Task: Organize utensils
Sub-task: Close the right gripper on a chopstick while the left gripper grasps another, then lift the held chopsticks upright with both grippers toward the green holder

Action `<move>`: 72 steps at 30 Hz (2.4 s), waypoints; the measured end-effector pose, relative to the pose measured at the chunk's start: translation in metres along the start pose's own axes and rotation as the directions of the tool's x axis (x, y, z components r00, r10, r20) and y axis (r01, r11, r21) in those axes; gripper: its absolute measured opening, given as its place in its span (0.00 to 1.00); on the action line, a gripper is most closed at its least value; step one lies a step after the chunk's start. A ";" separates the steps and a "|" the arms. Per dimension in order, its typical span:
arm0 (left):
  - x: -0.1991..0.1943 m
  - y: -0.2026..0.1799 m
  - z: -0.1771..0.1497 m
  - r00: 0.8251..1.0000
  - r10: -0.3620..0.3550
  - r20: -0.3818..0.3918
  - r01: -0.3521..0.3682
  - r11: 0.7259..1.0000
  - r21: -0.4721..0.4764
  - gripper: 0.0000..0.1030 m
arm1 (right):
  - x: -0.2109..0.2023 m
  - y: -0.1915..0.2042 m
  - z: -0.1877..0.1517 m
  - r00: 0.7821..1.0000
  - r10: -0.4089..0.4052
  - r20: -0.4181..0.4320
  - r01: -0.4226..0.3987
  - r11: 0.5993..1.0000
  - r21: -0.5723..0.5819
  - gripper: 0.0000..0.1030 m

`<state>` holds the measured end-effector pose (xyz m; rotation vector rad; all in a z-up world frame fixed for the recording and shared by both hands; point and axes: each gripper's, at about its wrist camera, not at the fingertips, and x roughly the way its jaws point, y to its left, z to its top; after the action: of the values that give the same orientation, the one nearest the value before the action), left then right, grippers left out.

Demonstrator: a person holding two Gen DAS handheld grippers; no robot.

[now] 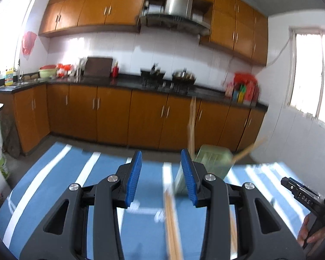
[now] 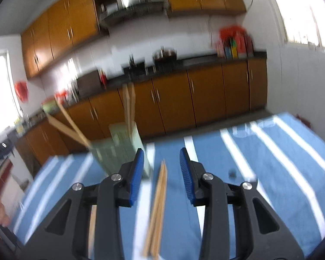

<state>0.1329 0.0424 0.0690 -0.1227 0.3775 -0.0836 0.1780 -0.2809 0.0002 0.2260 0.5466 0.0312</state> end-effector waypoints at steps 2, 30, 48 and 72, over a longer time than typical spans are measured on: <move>0.012 0.006 -0.026 0.997 0.010 -0.079 -0.009 1.000 0.012 0.37 | 0.020 0.002 -0.023 0.995 0.011 -0.099 -0.012 1.000 -0.009 0.28; 0.060 0.000 -0.138 0.887 -0.137 -0.442 0.148 0.989 -0.008 0.22 | 0.078 -0.006 -0.086 0.933 -0.110 -0.342 0.104 0.994 -0.038 0.07; 0.071 -0.015 -0.156 0.870 -0.039 -0.492 0.091 0.993 0.081 0.15 | 0.075 -0.002 -0.089 0.933 -0.109 -0.342 0.093 0.994 -0.065 0.10; 0.080 0.047 -0.142 0.878 0.022 -0.477 -0.046 0.998 -0.040 0.08 | 0.079 -0.019 -0.086 0.939 -0.155 -0.307 0.136 0.987 -0.081 0.08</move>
<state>0.1570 0.0662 -0.0972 -0.1445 0.8781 -0.0690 0.2010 -0.2750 -0.1158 0.1229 0.8763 -0.0623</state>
